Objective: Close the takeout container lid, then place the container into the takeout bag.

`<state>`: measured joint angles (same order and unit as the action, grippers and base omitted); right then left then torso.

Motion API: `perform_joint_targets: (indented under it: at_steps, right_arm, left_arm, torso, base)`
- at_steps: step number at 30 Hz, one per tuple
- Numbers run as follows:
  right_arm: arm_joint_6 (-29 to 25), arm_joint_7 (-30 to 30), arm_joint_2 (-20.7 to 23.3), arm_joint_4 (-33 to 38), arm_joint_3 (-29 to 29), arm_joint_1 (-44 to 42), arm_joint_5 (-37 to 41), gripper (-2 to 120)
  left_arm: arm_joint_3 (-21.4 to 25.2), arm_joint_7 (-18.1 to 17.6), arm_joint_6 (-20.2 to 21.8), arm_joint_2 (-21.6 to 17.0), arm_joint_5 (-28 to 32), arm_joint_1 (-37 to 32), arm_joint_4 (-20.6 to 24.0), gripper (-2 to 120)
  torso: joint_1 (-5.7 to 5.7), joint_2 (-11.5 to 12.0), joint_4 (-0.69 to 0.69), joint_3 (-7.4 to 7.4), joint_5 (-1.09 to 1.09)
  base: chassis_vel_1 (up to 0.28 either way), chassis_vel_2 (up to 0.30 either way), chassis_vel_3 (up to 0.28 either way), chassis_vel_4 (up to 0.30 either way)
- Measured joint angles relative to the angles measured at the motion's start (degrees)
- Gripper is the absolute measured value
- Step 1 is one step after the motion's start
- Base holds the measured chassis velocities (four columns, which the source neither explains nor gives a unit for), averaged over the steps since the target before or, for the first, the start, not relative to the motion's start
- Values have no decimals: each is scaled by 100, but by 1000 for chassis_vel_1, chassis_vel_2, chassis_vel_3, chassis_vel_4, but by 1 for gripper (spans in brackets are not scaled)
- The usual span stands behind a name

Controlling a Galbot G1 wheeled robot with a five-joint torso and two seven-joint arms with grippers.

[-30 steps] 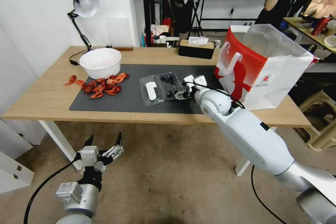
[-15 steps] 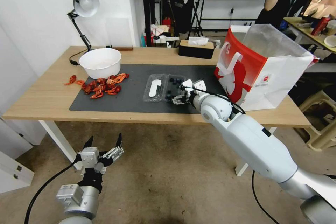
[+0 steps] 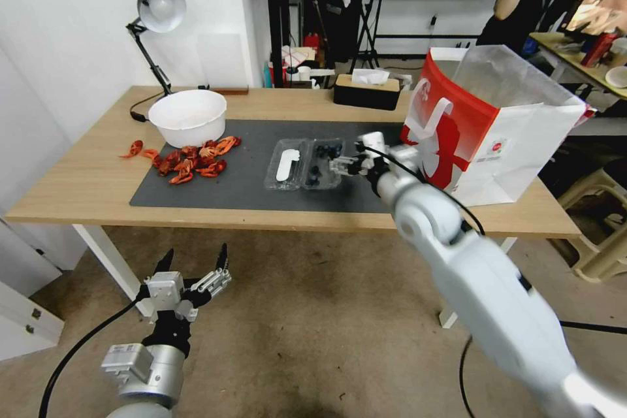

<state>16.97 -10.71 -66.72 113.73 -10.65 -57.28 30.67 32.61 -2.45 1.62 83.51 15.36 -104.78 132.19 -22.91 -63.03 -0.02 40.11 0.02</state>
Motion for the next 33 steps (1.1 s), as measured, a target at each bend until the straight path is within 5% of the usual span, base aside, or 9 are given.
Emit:
perform_joint_targets:
  at_steps: [5, 14, 21, 24, 25, 28, 29, 33]
  right_arm:
    - [-1474, 559, -392, 534, -1024, -1861, -813, 100]
    - [-3338, 1068, -1188, 751, -1701, -3980, -1751, 100]
    - [-3539, 1221, -1568, 711, -1722, -4381, -2033, 100]
    - [-3485, 1250, -1589, 689, -1587, -4356, -2127, 100]
    - [-3485, 1250, -1589, 689, -1587, -4356, -2127, 100]
    - [-3336, 1267, -1444, 599, -1327, -4125, -2125, 100]
    - [-3336, 1267, -1444, 599, -1327, -4125, -2125, 100]
    - [-3253, 1271, -1450, 515, -1234, -4064, -2187, 100]
  left_arm:
    - [-94, 59, 63, -82, 231, 101, -58, 100]
    - [-291, 124, 191, -247, 477, 379, -325, 100]
    - [-496, 40, 377, -492, 1299, 723, -418, 100]
    - [-768, -558, 594, -717, 2724, 1282, -312, 100]
    - [-768, -558, 594, -717, 2724, 1282, -312, 100]
    - [-829, -1563, 791, -886, 4783, 2067, -143, 100]
    - [-829, -1563, 791, -886, 4783, 2067, -143, 100]
    - [-1074, -2396, 1020, -1073, 6447, 2979, -370, 100]
  torso:
    - [0, 0, -1, 0, -1]
    - [1, -1, 2, -2, -4]
    - [1, 0, 3, -1, -2]
    - [0, -1, -1, 0, -4]
    - [0, -1, -1, 0, -4]
    - [-1, 0, 3, 0, -2]
    - [-1, 0, 3, 0, -2]
    - [-2, 0, 1, 1, -4]
  base:
    - [0, 0, 0, 0]
    - [0, 0, 0, 0]
    - [0, 0, 0, 0]
    - [0, 0, 0, 0]
    - [0, 0, 0, 0]
    - [0, 0, 0, 0]
    - [0, 0, 0, 0]
    - [0, 0, 0, 0]
